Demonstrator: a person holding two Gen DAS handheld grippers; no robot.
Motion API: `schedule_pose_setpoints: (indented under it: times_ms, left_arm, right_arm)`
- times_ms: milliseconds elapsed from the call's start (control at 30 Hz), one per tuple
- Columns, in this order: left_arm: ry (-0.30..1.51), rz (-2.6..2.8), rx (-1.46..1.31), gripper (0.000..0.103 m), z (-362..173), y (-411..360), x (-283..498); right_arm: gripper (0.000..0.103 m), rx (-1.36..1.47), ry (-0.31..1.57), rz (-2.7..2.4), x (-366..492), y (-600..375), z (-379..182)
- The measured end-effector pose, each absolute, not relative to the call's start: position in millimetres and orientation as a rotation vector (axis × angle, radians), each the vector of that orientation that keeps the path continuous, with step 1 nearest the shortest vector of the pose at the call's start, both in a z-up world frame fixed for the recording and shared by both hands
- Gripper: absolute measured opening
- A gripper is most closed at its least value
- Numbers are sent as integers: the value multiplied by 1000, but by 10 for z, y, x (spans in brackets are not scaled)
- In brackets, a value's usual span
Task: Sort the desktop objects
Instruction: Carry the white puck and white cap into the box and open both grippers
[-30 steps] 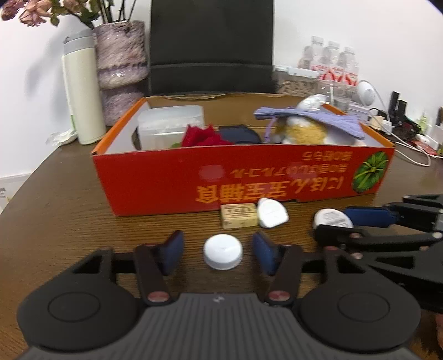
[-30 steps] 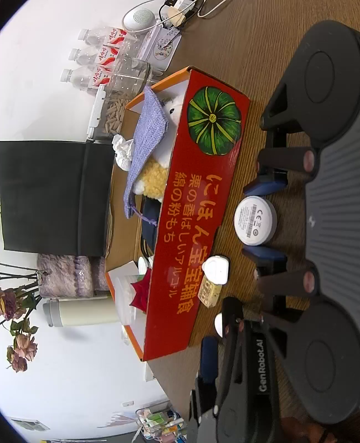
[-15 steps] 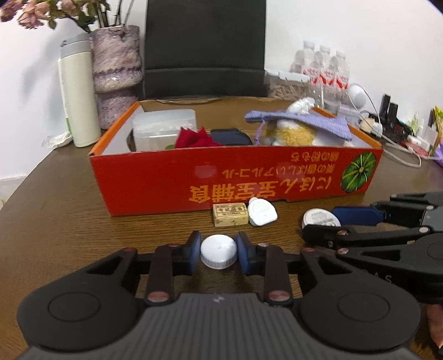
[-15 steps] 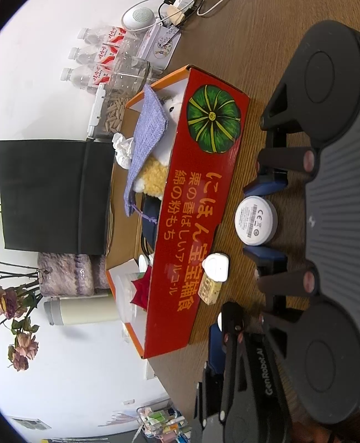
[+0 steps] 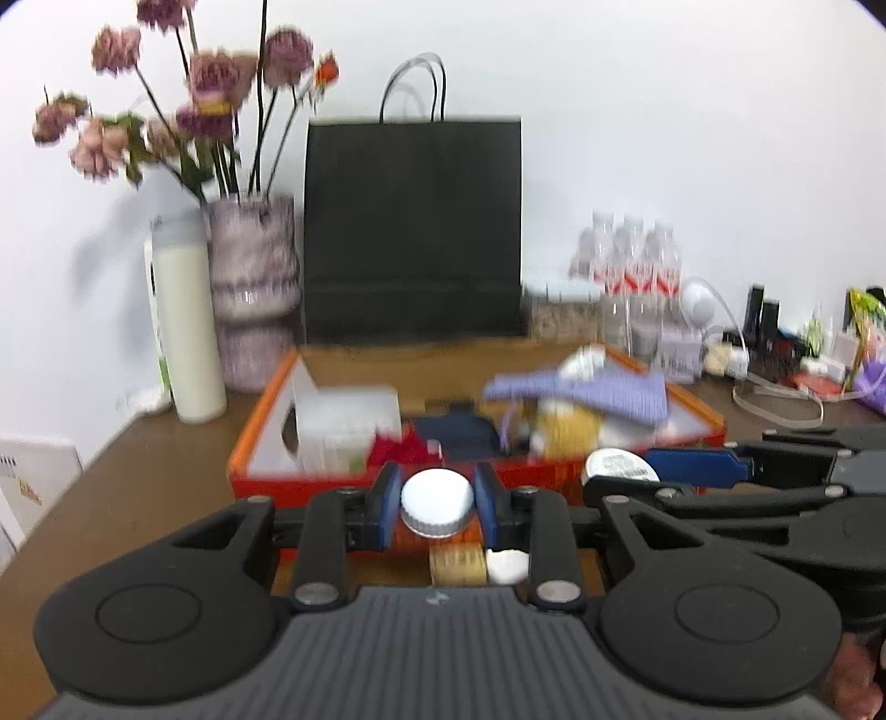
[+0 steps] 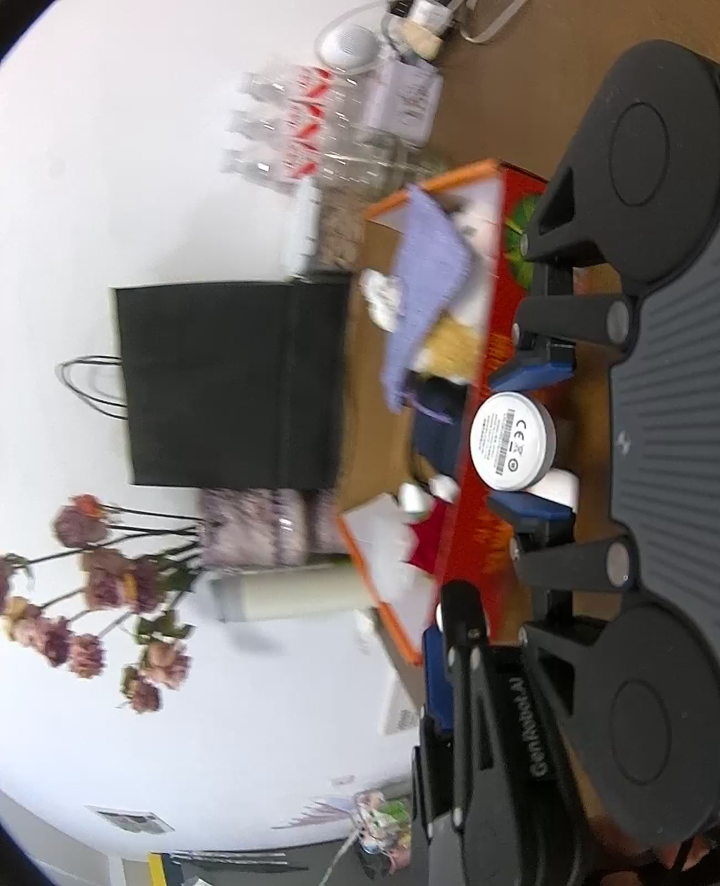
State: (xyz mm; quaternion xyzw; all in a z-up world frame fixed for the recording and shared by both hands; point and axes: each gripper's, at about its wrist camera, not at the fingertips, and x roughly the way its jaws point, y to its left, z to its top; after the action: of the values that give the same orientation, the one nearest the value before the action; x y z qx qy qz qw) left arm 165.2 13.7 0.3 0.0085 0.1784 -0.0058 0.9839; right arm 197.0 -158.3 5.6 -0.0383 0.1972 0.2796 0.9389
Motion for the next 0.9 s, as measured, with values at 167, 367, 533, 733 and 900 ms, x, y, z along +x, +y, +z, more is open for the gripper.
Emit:
schedule_pose_setpoints:
  times_ms: [167, 367, 533, 733, 900]
  left_arm:
    - [301, 3, -3, 29, 150, 111, 1800]
    - [255, 21, -20, 29, 154, 92, 2035]
    - [248, 49, -14, 29, 107, 129, 2238]
    - [250, 59, -8, 29, 27, 199, 2419]
    - [264, 49, 19, 29, -66, 201, 2467]
  right_arm:
    - [38, -45, 352, 536, 2106, -1563, 157]
    - [38, -6, 322, 490, 2353, -1449, 94]
    - [38, 0, 313, 480, 2540, -1382, 66]
    - [38, -24, 315, 475, 2706, -1344, 5]
    - [38, -60, 313, 471, 2752, -1334, -61]
